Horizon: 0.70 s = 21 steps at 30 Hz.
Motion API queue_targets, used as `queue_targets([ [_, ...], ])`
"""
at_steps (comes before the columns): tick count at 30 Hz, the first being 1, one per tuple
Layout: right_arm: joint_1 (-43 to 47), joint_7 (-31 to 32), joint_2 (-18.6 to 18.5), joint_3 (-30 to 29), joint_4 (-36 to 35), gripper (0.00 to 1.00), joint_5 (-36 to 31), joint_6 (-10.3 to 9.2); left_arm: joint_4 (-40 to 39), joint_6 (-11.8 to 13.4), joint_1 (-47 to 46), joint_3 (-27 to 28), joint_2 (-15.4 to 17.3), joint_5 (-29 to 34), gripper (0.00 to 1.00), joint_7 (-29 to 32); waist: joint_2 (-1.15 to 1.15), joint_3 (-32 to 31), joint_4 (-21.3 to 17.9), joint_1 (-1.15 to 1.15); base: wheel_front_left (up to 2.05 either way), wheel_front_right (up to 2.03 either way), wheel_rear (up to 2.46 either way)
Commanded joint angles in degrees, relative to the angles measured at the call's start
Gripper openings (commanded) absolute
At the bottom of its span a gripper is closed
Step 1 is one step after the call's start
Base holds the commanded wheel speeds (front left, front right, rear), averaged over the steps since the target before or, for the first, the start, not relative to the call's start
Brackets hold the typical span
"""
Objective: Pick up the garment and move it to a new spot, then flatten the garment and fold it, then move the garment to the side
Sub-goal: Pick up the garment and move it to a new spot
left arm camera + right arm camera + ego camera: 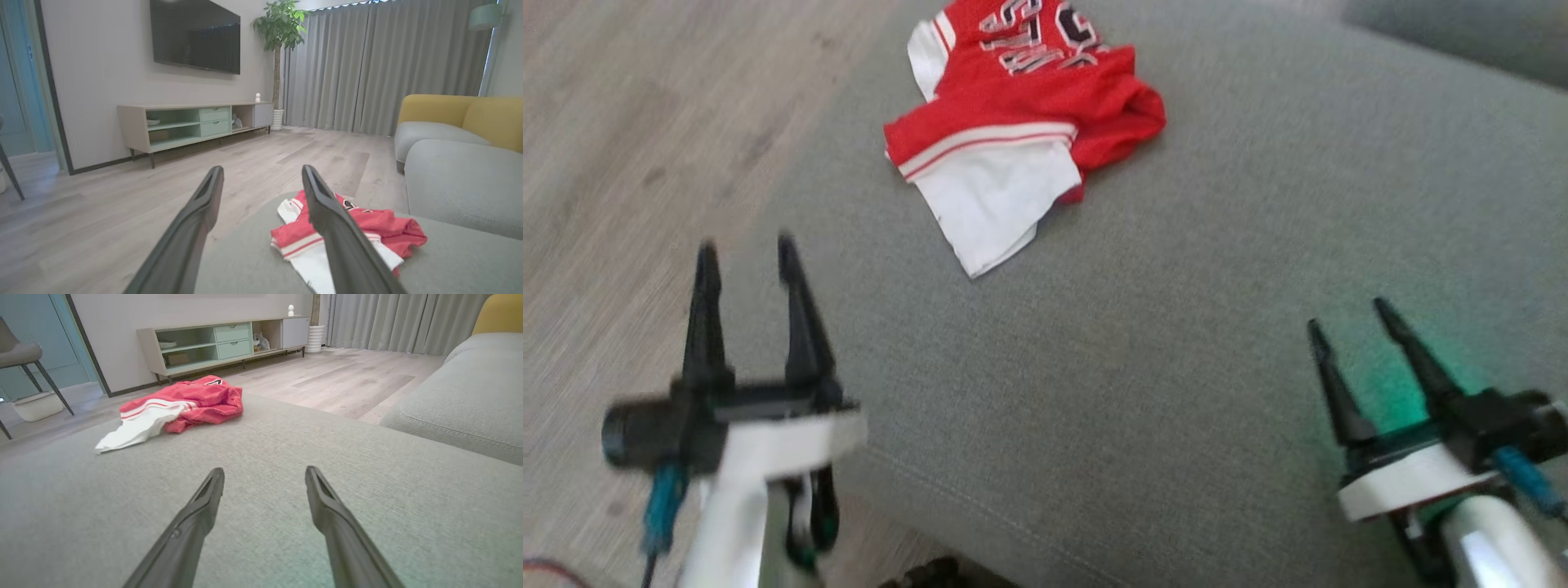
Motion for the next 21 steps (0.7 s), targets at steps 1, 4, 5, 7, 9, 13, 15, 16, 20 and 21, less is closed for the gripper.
queue_targets([
  [1, -1.40, -0.62, -2.02, 0.28, -2.44, 1.00, -0.79, -0.04, -0.22, -0.81, -4.69, 1.71, 0.10, 0.04, 1.00, -0.13, 0.00, 5.49, 0.42, -0.02, 0.00, 0.00, 0.00],
  [4, -1.26, -0.62, -4.57, -1.38, -3.97, 1.00, -1.77, -0.04, 4.41, -2.58, -11.36, 0.53, 0.10, -0.55, 1.00, -0.13, 0.00, 9.00, 0.41, -0.02, 0.00, 0.00, 0.00],
  [5, -1.11, -0.62, -5.38, -1.97, -4.52, 1.00, -2.09, -0.04, 6.23, -3.17, -13.73, 0.04, 0.10, -0.94, 1.00, -0.13, 0.00, 9.91, 0.40, -0.02, 0.00, 0.00, 0.00],
  [7, -0.64, -0.62, -6.75, -3.28, -5.74, 1.00, -2.58, -0.04, 11.02, -3.99, -18.26, -0.88, 0.10, -1.79, 1.00, -0.13, 0.00, 11.47, 0.33, -0.02, 0.00, 0.00, 0.00],
  [9, -0.32, -0.62, -7.68, -3.98, -7.03, 1.00, -3.03, -0.04, 16.32, -4.15, -22.58, -0.92, 0.10, -2.49, 1.00, -0.13, 0.00, 12.76, -0.63, -0.02, 0.00, 0.00, 0.00],
  [13, -0.18, -0.62, -9.34, -4.40, -9.17, 1.00, -3.57, -0.04, 28.99, -4.88, -30.57, -0.12, 0.10, -6.29, 1.00, -0.13, 0.00, 15.26, -2.87, -0.02, 0.00, 0.00, 0.00],
  [15, -0.36, -0.62, -10.00, -4.24, -9.86, 1.00, -3.74, -0.04, 37.47, -5.29, -34.36, 0.18, 0.10, -8.17, 1.00, 1.17, 0.00, 16.26, -4.09, -0.02, 0.00, 0.00, 0.00],
  [16, -0.56, -0.62, -10.15, -4.18, -10.15, 1.00, -3.80, -0.04, 41.20, -5.32, -36.05, 0.39, 0.15, -8.72, 1.00, 2.47, 0.00, 16.72, -4.75, -0.02, 0.00, 0.00, 0.00],
  [20, -1.17, -0.62, -10.09, -3.84, -10.88, 1.00, -3.87, -0.04, 50.22, -6.08, -40.28, 1.33, 0.50, -10.53, 1.00, 5.02, 0.00, 17.72, -6.60, -0.02, 0.00, 0.00, 0.00],
  [21, -1.41, -0.62, -10.02, -3.64, -11.09, 1.00, -3.92, -0.04, 52.55, -6.47, -41.32, 1.64, 0.72, -11.03, 1.00, 5.28, 0.00, 18.05, -7.20, -0.02, 0.00, 0.00, 0.00],
])
